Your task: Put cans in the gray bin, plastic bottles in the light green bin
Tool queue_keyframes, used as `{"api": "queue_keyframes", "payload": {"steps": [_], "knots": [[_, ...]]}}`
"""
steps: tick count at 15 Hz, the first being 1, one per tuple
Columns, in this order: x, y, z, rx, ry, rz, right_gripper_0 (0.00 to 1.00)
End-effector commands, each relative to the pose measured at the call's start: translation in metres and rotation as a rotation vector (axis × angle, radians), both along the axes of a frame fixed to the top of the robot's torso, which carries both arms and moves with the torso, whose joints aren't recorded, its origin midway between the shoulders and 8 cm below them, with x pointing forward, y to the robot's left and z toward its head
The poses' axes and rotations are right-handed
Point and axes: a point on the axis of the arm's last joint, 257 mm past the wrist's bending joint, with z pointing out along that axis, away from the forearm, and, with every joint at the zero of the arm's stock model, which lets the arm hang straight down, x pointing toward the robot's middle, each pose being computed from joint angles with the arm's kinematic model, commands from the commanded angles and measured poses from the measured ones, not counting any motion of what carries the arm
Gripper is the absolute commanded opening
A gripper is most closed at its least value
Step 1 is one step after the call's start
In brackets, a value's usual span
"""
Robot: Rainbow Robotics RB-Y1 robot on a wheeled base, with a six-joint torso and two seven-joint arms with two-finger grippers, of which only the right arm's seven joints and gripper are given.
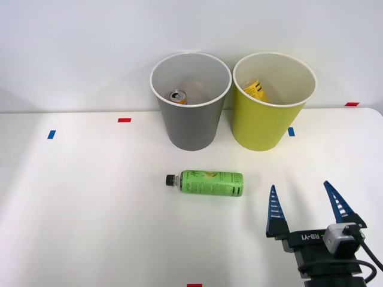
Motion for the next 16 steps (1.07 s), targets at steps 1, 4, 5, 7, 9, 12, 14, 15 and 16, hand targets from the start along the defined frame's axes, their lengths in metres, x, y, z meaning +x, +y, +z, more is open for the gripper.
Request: {"api": "queue_keyframes", "payload": {"steps": [1, 4, 5, 7, 9, 12, 14, 15, 16], "knots": [[-0.017, -0.002, -0.014, 0.0, 0.04, -0.005, 1.0], [-0.024, -0.001, -0.021, -0.037, 0.057, 0.001, 1.0], [-0.025, 0.0, -0.021, -0.035, 0.058, 0.004, 1.0], [-0.025, 0.007, -0.021, -0.033, 0.056, 0.009, 1.0], [-0.026, 0.013, -0.025, -0.002, 0.058, 0.028, 1.0], [-0.036, 0.022, -0.038, 0.045, 0.026, 0.072, 1.0], [-0.045, 0.023, -0.047, 0.024, 0.007, 0.08, 1.0], [-0.051, 0.023, -0.051, 0.01, 0.002, 0.086, 1.0], [-0.052, 0.024, -0.054, -0.002, 0.004, 0.087, 1.0]]}}
